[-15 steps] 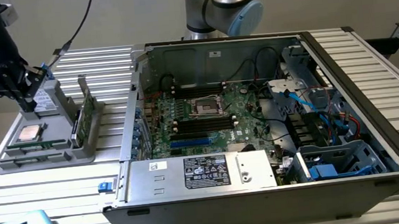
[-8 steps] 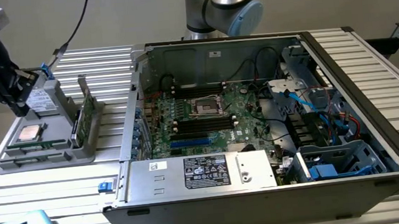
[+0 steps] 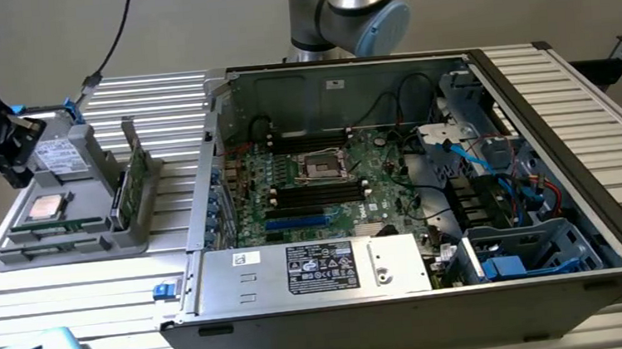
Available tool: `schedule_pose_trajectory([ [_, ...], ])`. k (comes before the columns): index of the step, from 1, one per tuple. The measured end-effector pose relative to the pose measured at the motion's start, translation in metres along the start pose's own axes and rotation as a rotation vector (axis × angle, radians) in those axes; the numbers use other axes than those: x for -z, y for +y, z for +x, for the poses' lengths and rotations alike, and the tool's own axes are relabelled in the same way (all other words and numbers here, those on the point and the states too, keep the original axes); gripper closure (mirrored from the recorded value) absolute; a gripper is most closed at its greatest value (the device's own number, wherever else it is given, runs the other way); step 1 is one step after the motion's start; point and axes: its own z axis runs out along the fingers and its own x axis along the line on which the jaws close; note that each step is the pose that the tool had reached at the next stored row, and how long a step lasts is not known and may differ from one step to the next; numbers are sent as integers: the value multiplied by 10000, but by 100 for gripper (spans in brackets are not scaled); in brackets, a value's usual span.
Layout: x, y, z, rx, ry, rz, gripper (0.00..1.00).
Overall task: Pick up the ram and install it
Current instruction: 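Reach for the ram, then pick up the ram and move it above insertion slot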
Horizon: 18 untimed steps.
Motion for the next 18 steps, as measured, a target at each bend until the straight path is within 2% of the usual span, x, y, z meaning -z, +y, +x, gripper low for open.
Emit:
schedule_pose_trajectory([
  [6,-17,-50,90,28,1,2,90],
  [18,-16,-50,90,29,4,1,90],
])
